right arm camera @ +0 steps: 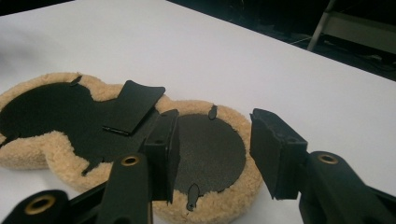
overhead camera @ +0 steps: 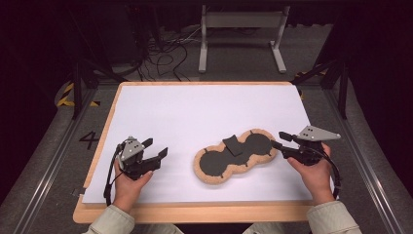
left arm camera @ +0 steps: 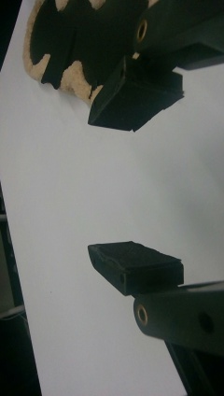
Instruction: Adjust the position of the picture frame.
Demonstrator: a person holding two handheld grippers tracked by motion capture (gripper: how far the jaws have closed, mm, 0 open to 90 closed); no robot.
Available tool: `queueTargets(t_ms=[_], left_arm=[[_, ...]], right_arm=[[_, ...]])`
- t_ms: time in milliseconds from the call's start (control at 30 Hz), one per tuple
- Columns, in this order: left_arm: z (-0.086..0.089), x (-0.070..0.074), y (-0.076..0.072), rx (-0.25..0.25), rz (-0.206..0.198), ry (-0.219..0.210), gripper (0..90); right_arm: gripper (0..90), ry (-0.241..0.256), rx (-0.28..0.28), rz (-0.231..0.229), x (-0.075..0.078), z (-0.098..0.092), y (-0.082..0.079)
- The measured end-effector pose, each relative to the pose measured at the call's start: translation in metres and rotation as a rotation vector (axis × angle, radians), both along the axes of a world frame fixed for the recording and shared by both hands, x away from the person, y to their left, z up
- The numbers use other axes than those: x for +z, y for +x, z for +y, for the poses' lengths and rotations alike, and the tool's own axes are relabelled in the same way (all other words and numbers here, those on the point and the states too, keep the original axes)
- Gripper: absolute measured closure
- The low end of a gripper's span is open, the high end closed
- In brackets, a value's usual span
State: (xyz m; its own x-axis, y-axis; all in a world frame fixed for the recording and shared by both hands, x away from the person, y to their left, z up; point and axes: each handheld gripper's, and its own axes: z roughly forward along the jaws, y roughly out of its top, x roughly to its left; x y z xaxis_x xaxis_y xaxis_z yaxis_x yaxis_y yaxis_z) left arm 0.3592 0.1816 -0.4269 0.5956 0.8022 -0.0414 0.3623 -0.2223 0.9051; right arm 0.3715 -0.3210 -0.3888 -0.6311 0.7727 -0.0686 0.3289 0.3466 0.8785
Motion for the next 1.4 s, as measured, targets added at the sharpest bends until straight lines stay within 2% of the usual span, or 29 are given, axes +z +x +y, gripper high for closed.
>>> queueTargets(t_ms=[200,333,433,533,833,867,900,933,1200,1333,1400], left_arm=[[-0.007,0.002,-0.001,-0.041,0.001,0.001,38.3],[-0.009,0.002,-0.002,-0.043,0.009,-0.002,38.1],[-0.009,0.003,-0.003,-0.047,0.006,-0.007,40.5],[-0.009,0.004,-0.005,-0.053,0.009,-0.008,41.6],[-0.010,0.006,-0.010,-0.065,0.011,-0.011,42.7],[-0.009,0.006,-0.011,-0.069,0.009,-0.003,42.8],[-0.009,0.006,-0.011,-0.069,0.009,-0.003,42.7],[-0.009,0.006,-0.011,-0.069,0.009,-0.003,42.7],[-0.007,0.005,-0.013,-0.065,0.014,-0.002,42.2],[-0.007,0.005,-0.013,-0.060,0.022,-0.003,41.7],[-0.007,0.005,-0.013,-0.060,0.022,-0.003,41.6]], right_arm=[[55.0,-0.015,0.004,0.003,0.004,0.000,-0.002],[55.9,-0.029,0.003,0.016,0.007,0.002,0.000],[59.2,-0.034,0.013,0.044,0.006,0.006,0.002],[66.8,-0.069,0.043,0.104,0.004,0.012,0.005],[82.0,-0.121,0.094,0.173,0.009,0.026,0.020],[84.7,-0.168,0.124,0.213,0.012,0.036,0.024],[85.3,-0.186,0.146,0.215,0.013,0.041,0.024],[85.3,-0.186,0.146,0.215,0.013,0.041,0.024],[89.9,-0.266,0.294,0.269,0.013,0.079,0.017],[90.0,-0.316,0.402,0.302,0.008,0.104,0.010],[90.0,-0.325,0.423,0.307,0.008,0.110,0.008]])
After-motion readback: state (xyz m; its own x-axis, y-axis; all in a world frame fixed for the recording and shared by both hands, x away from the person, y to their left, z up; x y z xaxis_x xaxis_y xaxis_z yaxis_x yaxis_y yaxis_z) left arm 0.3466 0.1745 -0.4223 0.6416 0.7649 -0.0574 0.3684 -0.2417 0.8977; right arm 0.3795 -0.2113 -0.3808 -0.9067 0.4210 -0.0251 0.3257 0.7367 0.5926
